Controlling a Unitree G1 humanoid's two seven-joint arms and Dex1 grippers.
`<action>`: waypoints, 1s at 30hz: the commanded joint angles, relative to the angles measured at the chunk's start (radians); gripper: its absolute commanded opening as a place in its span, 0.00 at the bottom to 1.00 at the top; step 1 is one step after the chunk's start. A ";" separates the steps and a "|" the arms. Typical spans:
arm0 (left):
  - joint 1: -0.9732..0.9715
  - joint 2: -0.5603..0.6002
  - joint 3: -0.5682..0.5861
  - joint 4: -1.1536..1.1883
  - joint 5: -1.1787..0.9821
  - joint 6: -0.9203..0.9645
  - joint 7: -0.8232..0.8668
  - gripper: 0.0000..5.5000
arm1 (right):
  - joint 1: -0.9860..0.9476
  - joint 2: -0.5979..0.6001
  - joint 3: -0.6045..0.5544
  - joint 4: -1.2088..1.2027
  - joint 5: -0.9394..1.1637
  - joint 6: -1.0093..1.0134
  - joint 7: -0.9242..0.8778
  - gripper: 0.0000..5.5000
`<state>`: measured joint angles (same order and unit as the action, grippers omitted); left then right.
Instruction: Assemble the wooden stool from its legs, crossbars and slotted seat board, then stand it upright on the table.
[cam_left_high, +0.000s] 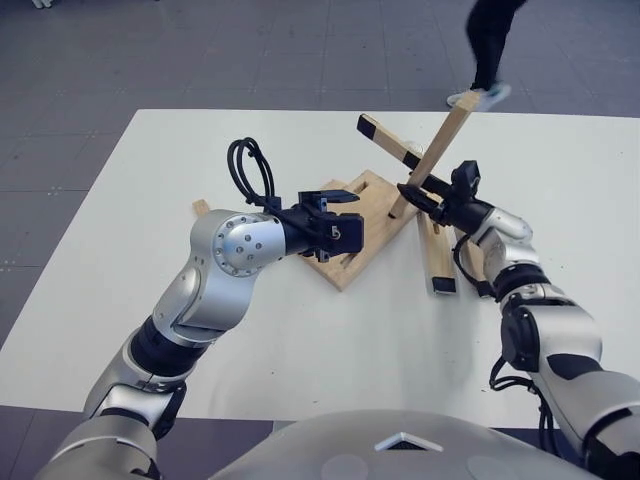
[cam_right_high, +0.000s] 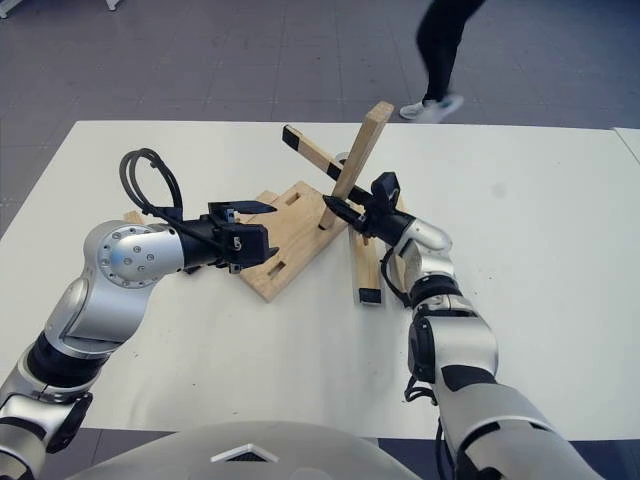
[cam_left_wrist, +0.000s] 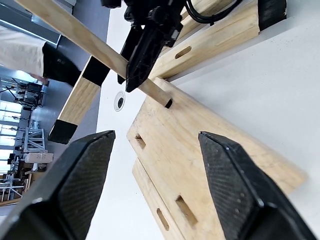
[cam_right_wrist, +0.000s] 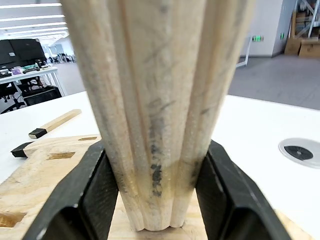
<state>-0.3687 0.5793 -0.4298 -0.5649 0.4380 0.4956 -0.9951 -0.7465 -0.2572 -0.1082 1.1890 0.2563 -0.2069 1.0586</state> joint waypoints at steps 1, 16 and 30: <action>0.003 0.012 0.001 0.004 -0.003 0.000 0.013 0.56 | 0.152 -0.033 0.067 0.017 -0.090 0.043 0.044 0.37; -0.014 0.037 0.006 0.021 -0.031 -0.027 -0.004 0.56 | 0.143 -0.083 0.176 -0.041 -0.076 0.178 0.431 0.37; -0.027 0.039 -0.004 0.031 -0.044 -0.028 0.001 0.56 | -0.065 -0.041 0.160 -0.013 -0.073 0.054 0.383 0.37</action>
<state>-0.3769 0.6149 -0.4293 -0.5375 0.3970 0.4675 -0.9955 -0.8017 -0.2990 0.0477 1.1546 0.2256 -0.1498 1.4750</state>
